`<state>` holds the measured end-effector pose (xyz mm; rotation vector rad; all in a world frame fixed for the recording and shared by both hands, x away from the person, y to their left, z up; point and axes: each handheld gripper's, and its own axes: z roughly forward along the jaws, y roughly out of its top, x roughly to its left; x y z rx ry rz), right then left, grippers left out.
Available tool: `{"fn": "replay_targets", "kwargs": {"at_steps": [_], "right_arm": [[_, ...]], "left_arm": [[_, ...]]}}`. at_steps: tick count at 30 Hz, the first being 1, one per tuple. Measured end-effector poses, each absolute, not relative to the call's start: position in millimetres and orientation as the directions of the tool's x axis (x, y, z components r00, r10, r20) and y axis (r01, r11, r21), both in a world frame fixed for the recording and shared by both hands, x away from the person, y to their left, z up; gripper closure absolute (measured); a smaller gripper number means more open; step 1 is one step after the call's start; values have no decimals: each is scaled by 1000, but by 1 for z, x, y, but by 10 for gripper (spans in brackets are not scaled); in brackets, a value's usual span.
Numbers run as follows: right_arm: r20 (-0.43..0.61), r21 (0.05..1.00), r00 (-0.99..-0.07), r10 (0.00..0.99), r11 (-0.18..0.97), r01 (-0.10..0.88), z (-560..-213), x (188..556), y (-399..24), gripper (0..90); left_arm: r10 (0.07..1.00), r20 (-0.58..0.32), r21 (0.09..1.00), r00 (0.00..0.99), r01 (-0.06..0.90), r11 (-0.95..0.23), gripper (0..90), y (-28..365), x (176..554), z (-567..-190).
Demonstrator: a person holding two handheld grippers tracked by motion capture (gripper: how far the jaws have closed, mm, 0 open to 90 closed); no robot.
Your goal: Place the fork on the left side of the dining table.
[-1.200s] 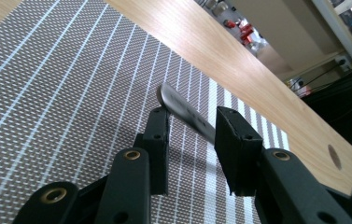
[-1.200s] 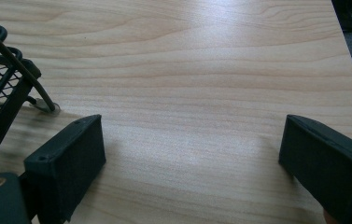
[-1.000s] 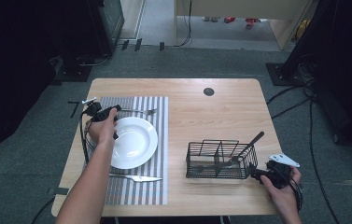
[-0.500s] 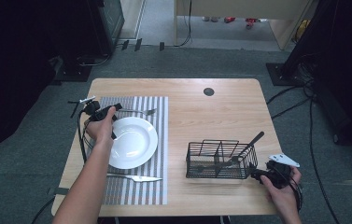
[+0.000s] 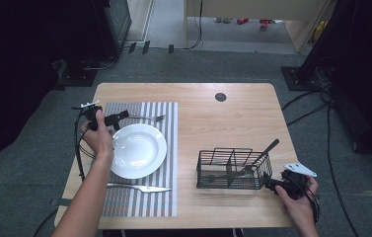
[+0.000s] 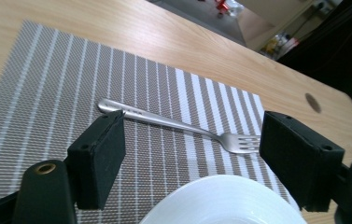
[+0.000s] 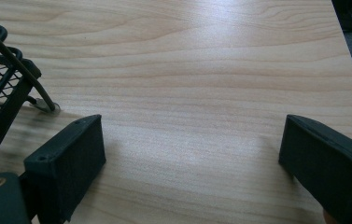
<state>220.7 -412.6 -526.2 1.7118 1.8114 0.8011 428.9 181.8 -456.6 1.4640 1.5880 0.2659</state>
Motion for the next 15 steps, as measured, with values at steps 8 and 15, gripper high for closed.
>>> {"fn": "replay_targets", "kwargs": {"at_steps": [8, 15], "right_arm": [[28, 722, -68, 997, 27, 691, -526, 221, -413, 66], [28, 722, -68, 997, 27, 691, -526, 221, -413, 66]], "left_arm": [[911, -351, 757, 216, 638, 140, 173, 175, 417, -445], [916, -316, 777, 248, 621, 100, 172, 173, 409, -436]]}}
